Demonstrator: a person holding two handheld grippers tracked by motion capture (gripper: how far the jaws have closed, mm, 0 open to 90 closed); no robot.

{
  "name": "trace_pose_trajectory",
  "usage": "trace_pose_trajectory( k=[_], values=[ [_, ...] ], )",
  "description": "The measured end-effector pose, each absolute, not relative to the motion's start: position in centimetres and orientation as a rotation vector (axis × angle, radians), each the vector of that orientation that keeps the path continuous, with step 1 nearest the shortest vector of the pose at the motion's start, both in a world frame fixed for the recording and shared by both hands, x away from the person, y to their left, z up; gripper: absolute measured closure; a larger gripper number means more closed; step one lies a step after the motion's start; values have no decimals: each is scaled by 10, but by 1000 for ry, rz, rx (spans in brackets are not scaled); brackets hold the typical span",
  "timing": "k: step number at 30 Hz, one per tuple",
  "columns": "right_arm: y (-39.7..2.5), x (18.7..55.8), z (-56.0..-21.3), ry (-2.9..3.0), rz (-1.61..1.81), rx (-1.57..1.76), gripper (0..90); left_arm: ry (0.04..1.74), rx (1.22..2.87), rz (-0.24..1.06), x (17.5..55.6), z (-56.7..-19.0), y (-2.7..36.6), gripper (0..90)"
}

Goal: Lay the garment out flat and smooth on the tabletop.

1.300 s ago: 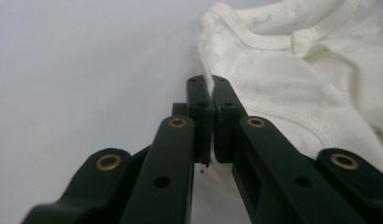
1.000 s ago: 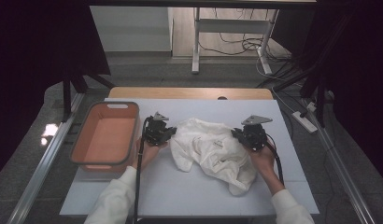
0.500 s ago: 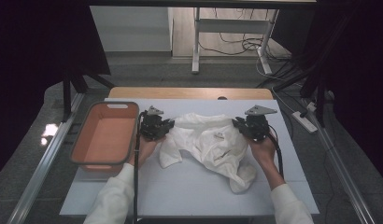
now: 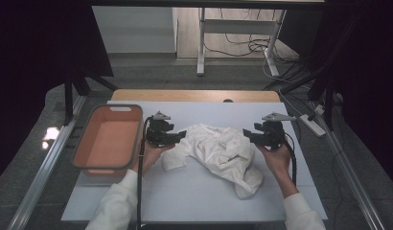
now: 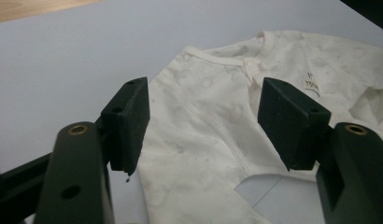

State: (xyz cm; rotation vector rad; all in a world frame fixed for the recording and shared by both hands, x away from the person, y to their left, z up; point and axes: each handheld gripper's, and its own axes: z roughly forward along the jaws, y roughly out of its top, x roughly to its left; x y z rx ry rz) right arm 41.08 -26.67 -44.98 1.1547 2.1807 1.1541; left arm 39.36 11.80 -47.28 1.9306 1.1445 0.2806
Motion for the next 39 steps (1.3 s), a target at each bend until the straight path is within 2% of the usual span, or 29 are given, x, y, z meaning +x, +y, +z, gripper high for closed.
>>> trace_pose_trajectory(
  k=[7,12,19,23,26,28,39],
  values=[
    [-278,383,-461,2246,1068,1171,416,1130,1943,269,389,-474,116,342],
    [-278,366,-470,2271,1023,1118,459,1123,1953,270,388,-473,115,339],
    [-269,366,-481,2344,951,1113,490,1105,1964,277,384,-472,112,342],
    [-269,369,-491,2395,866,1103,616,1105,1966,275,384,-472,110,341],
    [-272,370,-491,2411,873,1107,765,1106,1971,281,383,-472,111,343],
    [-274,370,-489,2414,881,1094,806,1104,1974,281,383,-473,110,343],
    [-289,367,-463,2326,961,1075,808,1106,1969,291,382,-472,111,343]
  ],
)
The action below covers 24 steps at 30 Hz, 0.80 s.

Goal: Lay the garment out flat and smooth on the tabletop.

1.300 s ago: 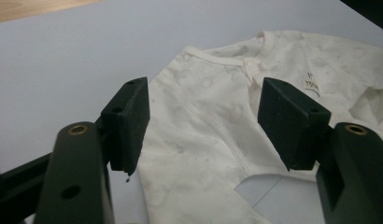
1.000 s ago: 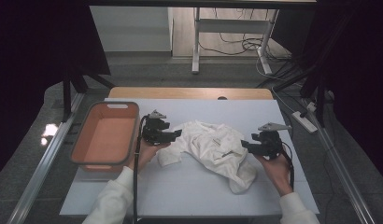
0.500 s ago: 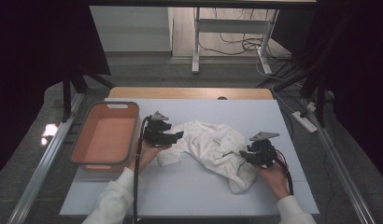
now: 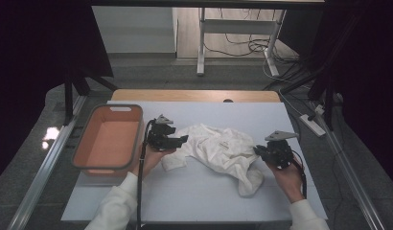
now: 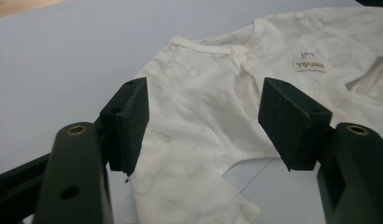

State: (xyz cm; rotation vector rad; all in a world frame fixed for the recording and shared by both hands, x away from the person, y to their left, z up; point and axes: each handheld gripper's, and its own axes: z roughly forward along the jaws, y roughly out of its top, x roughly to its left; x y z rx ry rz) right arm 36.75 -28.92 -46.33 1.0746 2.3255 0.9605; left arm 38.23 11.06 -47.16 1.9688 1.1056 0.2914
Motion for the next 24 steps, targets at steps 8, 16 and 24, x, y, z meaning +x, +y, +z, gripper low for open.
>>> trace_pose_trajectory(
  k=[8,16,24],
  values=[
    [-310,377,-473,2316,948,1153,775,1105,1972,292,382,-472,111,343],
    [-314,380,-476,2340,931,1166,874,1110,1965,294,382,-472,112,343],
    [-318,370,-461,2304,935,1158,878,1115,1957,296,383,-471,115,343]
  ],
)
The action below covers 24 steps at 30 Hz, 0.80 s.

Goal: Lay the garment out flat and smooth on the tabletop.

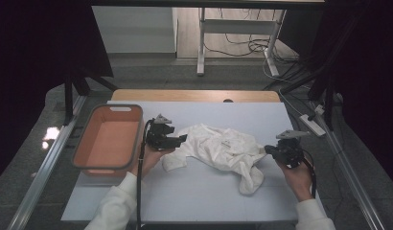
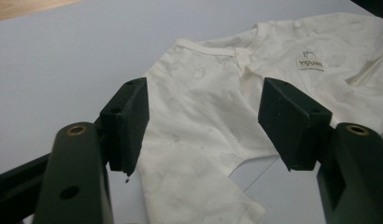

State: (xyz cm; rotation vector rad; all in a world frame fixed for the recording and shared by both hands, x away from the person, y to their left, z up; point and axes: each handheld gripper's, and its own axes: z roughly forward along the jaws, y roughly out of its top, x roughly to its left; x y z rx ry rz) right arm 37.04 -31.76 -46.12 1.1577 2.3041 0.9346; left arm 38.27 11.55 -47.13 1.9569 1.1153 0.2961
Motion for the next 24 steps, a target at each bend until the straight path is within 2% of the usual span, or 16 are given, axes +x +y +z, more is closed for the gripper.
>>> trace_pose_trajectory(
  k=[3,11,19,21,24],
  values=[
    [-319,359,-457,2292,973,1171,879,1121,1953,294,384,-472,117,344],
    [-304,324,-481,2400,896,1128,878,1107,1944,303,382,-468,116,344],
    [-286,312,-492,2493,864,1074,876,1114,1941,297,383,-469,118,344],
    [-285,312,-490,2488,865,1058,835,1113,1942,298,384,-469,118,344],
    [-290,313,-484,2419,900,1079,692,1113,1942,298,383,-469,117,344]
  ],
)
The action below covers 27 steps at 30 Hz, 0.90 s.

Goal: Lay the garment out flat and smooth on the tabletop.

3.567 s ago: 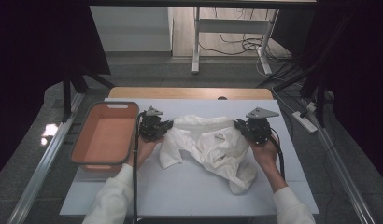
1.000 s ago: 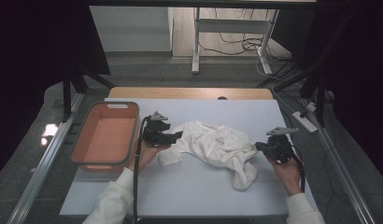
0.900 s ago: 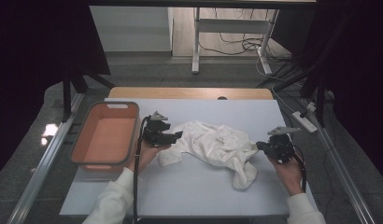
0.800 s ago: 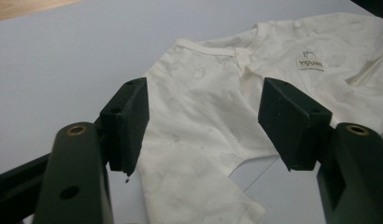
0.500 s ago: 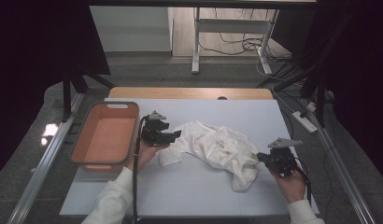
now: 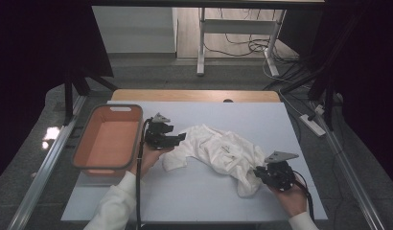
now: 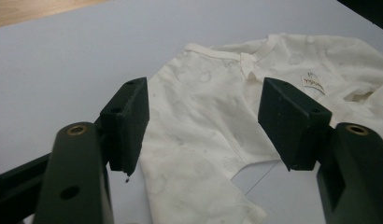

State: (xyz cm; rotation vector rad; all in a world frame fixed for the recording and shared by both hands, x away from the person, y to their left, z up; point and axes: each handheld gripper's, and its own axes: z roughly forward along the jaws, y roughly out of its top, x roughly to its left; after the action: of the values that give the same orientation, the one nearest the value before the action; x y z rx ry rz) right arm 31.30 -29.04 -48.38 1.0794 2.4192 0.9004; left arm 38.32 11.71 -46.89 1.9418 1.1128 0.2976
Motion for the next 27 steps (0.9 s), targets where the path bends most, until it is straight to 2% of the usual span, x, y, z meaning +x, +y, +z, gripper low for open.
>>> trace_pose_trajectory(
  k=[2,7,15,19,22,24,26,27],
  values=[
    [-296,315,-480,2355,921,1104,605,1111,1944,300,383,-469,117,344],
    [-314,324,-472,2215,982,1183,500,1113,1937,304,382,-468,117,344],
    [-325,369,-482,2204,941,1282,461,1119,1937,304,382,-468,120,343],
    [-321,386,-499,2284,943,1327,451,1126,1936,303,381,-469,121,344],
    [-316,390,-510,2339,853,1305,544,1127,1936,308,380,-469,121,344],
    [-315,389,-511,2326,853,1299,664,1126,1935,312,379,-468,121,344],
    [-317,388,-510,2341,863,1297,835,1125,1934,316,379,-468,121,344],
    [-317,388,-510,2344,860,1288,867,1125,1935,318,378,-468,121,344]
  ],
)
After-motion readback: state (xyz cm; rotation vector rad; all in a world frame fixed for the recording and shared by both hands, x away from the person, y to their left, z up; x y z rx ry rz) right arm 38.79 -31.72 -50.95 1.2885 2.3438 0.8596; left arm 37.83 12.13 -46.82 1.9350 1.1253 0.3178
